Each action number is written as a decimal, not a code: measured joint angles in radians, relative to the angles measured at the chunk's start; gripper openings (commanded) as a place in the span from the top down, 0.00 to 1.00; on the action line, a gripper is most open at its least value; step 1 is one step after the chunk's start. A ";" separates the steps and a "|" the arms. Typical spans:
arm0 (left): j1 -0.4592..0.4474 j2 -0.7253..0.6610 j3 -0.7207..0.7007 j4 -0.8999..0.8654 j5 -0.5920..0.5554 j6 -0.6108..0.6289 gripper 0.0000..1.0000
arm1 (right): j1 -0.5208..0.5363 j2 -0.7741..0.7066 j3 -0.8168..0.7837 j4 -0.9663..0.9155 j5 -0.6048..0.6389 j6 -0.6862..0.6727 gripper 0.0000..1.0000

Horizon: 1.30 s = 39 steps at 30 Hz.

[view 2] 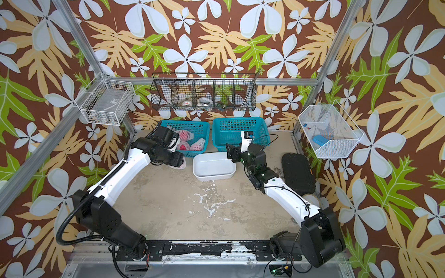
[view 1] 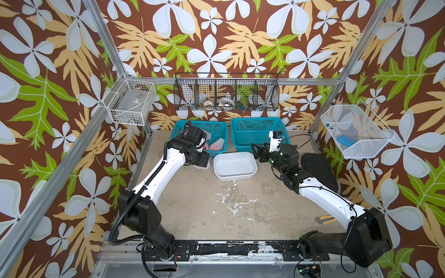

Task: Remove foam nets from apples
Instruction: Pick up the apple from the basket, then place the apple at the center of the board.

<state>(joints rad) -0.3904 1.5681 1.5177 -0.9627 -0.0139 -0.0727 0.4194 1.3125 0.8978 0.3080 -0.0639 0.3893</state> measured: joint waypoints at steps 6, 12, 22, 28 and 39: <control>-0.134 0.006 -0.127 -0.032 -0.012 0.000 0.29 | 0.000 -0.052 -0.061 -0.032 0.024 -0.002 0.21; -0.258 0.024 -0.192 -0.070 0.023 0.000 0.28 | 0.000 -0.073 -0.137 -0.031 0.045 -0.005 0.21; -0.349 0.203 -0.085 0.011 -0.006 -0.025 0.28 | 0.000 -0.091 -0.175 0.003 0.092 -0.026 0.22; -0.405 0.340 -0.014 0.049 -0.038 -0.032 0.25 | 0.000 -0.110 -0.195 0.021 0.131 -0.031 0.21; -0.438 0.385 0.024 0.049 -0.041 -0.036 0.05 | 0.000 -0.100 -0.198 0.021 0.150 -0.039 0.21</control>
<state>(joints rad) -0.8288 1.9530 1.5421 -0.9134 -0.0551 -0.1085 0.4194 1.2129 0.6998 0.3294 0.0864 0.3508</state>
